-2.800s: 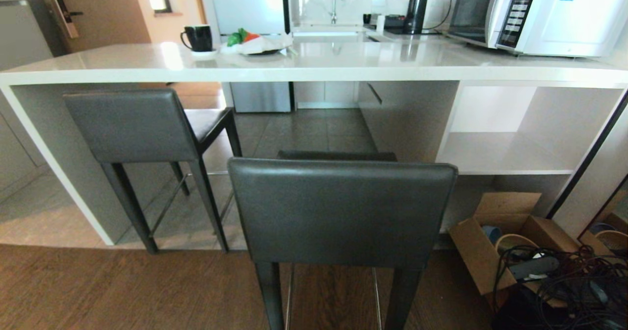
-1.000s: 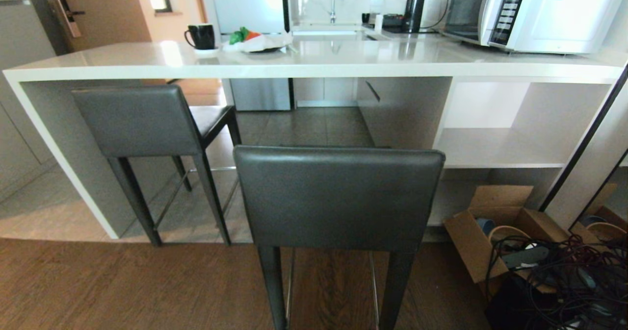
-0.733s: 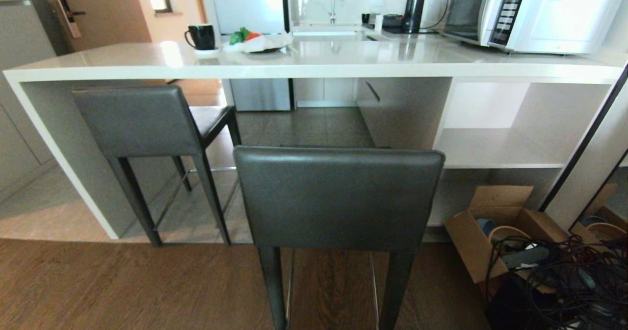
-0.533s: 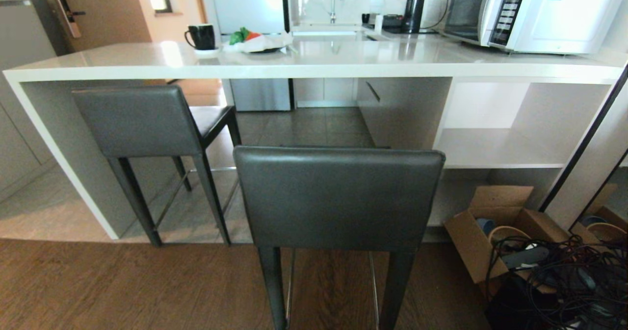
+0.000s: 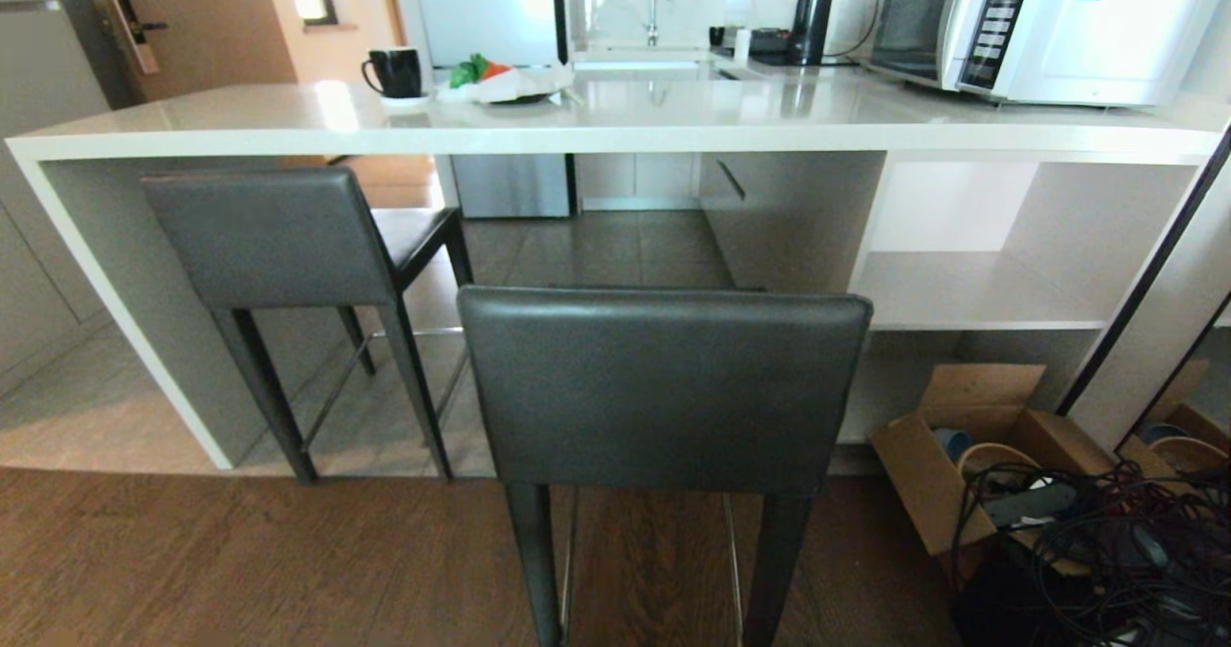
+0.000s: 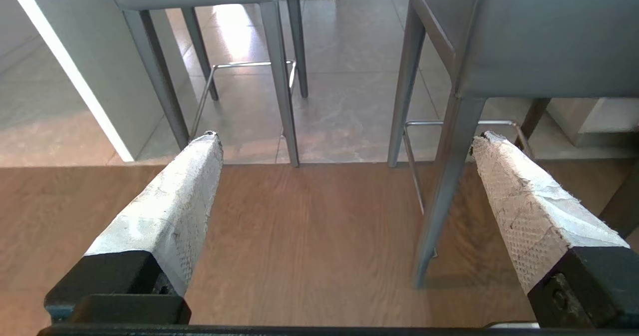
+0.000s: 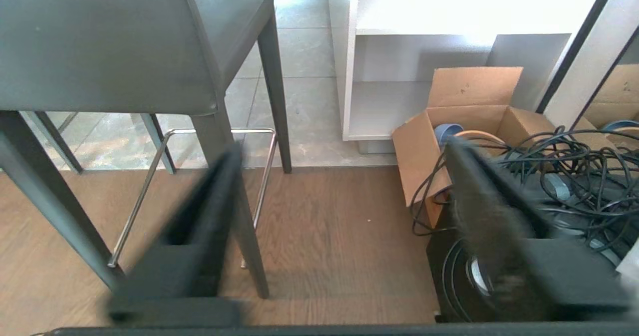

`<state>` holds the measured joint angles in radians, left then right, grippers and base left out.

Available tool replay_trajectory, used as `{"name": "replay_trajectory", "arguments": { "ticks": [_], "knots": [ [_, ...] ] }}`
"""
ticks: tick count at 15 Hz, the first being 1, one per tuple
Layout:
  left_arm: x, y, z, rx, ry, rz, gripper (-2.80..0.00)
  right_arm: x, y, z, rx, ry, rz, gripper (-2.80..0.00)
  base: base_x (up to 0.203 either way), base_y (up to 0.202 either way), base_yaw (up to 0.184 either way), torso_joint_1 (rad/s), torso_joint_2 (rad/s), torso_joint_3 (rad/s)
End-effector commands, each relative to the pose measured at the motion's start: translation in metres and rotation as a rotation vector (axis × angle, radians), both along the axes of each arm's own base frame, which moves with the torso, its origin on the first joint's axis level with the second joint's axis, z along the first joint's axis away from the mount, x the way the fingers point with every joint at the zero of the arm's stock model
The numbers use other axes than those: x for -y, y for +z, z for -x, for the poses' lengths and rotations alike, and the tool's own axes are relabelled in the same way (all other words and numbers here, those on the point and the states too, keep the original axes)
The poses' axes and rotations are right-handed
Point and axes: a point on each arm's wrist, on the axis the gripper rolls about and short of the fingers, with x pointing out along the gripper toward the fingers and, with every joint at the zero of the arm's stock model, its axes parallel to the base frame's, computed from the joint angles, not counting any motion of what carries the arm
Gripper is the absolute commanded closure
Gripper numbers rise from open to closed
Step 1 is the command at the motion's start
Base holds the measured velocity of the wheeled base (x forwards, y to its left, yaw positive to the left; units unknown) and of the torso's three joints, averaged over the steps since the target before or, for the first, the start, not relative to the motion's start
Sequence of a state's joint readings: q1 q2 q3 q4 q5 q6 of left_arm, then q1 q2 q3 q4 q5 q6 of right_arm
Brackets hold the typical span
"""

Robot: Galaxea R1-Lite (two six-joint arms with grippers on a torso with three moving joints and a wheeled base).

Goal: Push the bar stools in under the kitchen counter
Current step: Pull the gray chair out from under the dining table

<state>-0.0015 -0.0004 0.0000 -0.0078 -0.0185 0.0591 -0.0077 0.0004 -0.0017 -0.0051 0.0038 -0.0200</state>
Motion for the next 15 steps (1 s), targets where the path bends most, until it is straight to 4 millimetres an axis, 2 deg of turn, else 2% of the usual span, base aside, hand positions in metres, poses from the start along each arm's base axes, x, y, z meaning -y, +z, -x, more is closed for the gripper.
{"name": "replay_trajectory", "arguments": {
  "ticks": [1, 4, 13, 14, 15],
  "knots": [
    [0.0001, -0.0004, -0.0003, -0.003, -0.001, -0.023, -2.80, 0.0000, 0.0005, 0.0001, 0.003, 0.000, 0.001, 0.00, 0.000, 0.000, 0.000, 0.000, 0.00, 0.000],
    [-0.0004, -0.0005, -0.0003, -0.005, 0.019, 0.053, -2.80, 0.0000, 0.0001, 0.0000, 0.001, 0.000, 0.001, 0.00, 0.000, 0.000, 0.000, 0.000, 0.00, 0.000],
    [-0.0004, 0.0001, -0.0003, 0.000, 0.016, 0.084, -2.80, 0.0001, 0.0005, 0.0000, 0.001, 0.001, -0.005, 0.00, 0.000, 0.000, 0.000, 0.000, 0.00, 0.000],
    [-0.0004, -0.0001, -0.0003, -0.002, 0.016, 0.084, 0.00, 0.0000, 0.0005, 0.0000, 0.001, -0.001, -0.005, 0.00, 0.000, 0.000, 0.000, 0.000, 0.00, 0.000],
    [-0.0004, 0.0001, -0.0003, 0.000, 0.016, 0.082, 0.00, 0.0000, 0.0005, 0.0000, 0.001, 0.000, -0.006, 0.00, 0.000, 0.000, 0.000, 0.000, 0.00, 0.000]
  ]
}}
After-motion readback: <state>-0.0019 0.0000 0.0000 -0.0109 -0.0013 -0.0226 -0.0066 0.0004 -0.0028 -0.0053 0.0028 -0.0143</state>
